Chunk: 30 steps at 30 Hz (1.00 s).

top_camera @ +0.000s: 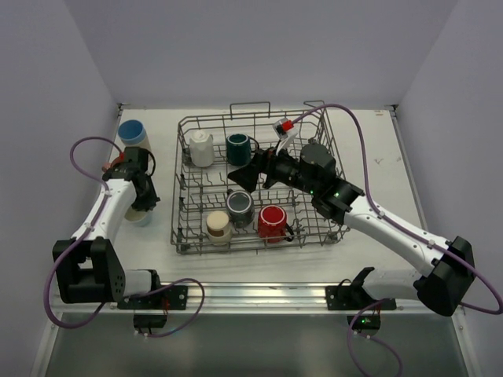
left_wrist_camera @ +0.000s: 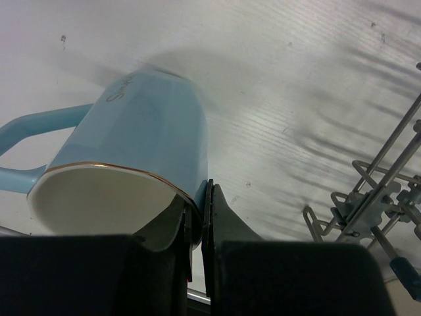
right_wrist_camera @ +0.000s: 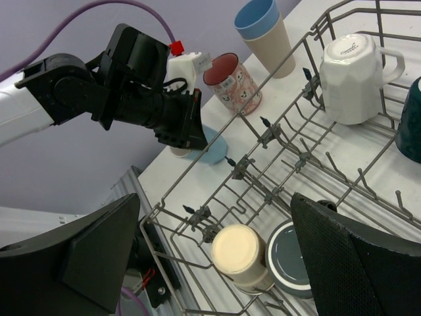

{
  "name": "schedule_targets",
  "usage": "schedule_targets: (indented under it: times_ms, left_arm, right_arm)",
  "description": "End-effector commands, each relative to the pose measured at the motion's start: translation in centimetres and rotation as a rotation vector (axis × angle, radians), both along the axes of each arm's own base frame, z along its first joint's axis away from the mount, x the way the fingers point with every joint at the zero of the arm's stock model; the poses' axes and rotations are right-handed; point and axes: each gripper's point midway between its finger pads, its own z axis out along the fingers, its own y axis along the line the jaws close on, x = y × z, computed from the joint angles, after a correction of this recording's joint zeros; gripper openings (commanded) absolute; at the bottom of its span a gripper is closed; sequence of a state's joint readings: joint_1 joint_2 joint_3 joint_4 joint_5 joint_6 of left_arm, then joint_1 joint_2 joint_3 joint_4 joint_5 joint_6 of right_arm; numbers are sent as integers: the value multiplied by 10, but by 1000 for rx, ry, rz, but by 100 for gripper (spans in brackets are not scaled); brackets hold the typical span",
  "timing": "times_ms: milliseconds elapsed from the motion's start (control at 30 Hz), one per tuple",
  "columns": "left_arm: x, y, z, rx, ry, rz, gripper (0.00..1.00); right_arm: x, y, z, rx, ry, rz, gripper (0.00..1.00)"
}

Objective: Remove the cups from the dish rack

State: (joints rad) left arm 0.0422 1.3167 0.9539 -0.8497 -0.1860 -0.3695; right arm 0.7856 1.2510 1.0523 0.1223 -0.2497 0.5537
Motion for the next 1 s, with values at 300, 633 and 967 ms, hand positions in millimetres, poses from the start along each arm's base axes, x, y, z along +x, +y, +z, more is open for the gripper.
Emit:
schedule_targets:
  times_ms: [300,633,967]
  left_arm:
    - [9,19,-1,87,11,28,25]
    - [13,27,20,133,-28,48,35]
    - [33,26,45,124,-116,45,45]
  right_arm:
    - [-4,-8,24,12,-74,-20,99]
    - [-6,-5,24,22,-69,-1,99]
    - [-4,-5,21,12,-65,-11,99]
